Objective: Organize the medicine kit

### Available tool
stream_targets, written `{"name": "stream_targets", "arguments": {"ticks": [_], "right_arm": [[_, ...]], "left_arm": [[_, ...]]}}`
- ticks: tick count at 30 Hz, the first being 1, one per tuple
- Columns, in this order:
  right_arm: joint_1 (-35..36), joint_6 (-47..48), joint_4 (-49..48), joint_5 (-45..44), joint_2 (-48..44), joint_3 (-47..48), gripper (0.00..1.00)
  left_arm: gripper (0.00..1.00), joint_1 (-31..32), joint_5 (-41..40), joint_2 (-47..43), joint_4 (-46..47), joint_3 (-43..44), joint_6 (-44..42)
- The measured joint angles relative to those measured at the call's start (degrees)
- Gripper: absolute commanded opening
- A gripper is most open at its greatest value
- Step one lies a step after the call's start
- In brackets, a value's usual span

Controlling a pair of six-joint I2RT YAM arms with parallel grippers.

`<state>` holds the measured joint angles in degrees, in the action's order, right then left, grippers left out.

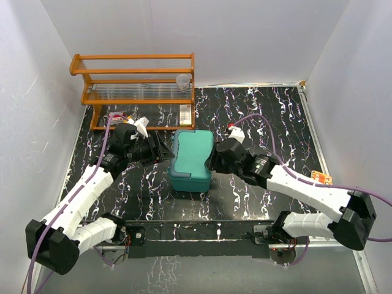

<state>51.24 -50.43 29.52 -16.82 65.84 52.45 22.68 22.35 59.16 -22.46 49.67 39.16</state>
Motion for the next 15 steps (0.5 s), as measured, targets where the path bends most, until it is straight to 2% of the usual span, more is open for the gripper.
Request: {"name": "stream_targets", "arguments": {"ticks": [3, 6, 12, 15], "right_arm": [[0.02, -0.04, -2.29, 1.66, 2.27, 0.09, 0.21], [-0.22, -0.52, -3.78, 2.93, 2.75, 0.22, 0.12], [-0.39, -1.55, -7.02, 5.55, 4.48, 0.26, 0.08], [-0.37, -2.38, -8.41, 6.36, 5.25, 0.26, 0.11]], "left_arm": [[0.57, 0.00, -1.64, 1.07, -0.28, -0.57, -0.66], [0.55, 0.00, -2.75, 2.34, -0.61, -1.55, -1.09], [0.52, -0.11, -5.22, 2.89, -0.59, -2.60, -2.12], [0.52, -0.11, -7.13, 2.08, -0.52, -2.75, -2.58]]}}
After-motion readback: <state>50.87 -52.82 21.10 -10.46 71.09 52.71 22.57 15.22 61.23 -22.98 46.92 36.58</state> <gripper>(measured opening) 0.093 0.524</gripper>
